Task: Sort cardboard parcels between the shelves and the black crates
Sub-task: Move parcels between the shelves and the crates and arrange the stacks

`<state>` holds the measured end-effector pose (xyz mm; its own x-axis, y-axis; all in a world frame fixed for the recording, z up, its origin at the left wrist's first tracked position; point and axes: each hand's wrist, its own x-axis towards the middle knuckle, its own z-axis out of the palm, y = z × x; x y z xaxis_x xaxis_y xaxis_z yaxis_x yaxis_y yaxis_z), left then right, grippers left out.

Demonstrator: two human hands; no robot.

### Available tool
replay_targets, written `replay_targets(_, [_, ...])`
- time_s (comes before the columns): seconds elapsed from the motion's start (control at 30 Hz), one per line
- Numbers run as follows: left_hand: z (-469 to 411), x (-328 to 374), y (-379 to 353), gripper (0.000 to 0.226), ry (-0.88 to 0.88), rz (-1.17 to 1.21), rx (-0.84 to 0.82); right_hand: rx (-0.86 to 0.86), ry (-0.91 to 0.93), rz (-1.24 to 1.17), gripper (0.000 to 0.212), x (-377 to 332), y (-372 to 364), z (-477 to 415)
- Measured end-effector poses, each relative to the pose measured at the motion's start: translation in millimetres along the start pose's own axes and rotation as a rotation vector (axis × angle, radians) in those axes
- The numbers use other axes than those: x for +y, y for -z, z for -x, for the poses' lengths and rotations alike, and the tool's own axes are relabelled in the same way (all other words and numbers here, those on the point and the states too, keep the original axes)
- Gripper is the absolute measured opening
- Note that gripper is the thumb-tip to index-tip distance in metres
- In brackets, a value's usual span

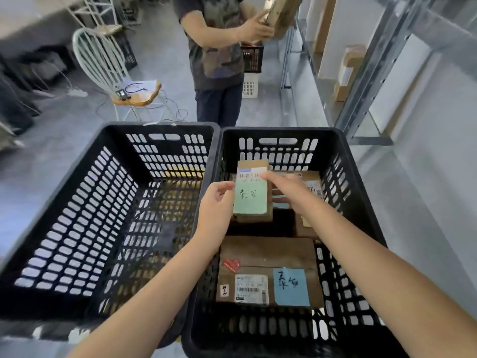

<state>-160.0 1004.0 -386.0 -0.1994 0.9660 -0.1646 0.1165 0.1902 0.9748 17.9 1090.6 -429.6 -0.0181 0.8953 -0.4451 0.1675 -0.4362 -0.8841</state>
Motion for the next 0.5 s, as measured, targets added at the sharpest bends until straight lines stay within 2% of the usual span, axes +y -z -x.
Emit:
replay_targets(0.17, [-4,-1,-3,0.025,-0.020,-0.029,0.014,0.038,0.021,0.009,0.036,-14,-22,-36])
replay_targets(0.33, [-10,-5,-3,0.028,-0.002,-0.025,0.010,0.033,-0.044,0.030,0.061,0,-36,-64])
replay_targets(0.5, [-14,-8,-2,0.030,-0.005,-0.049,-0.003,0.077,0.010,0.125,0.049,12,-45,-74])
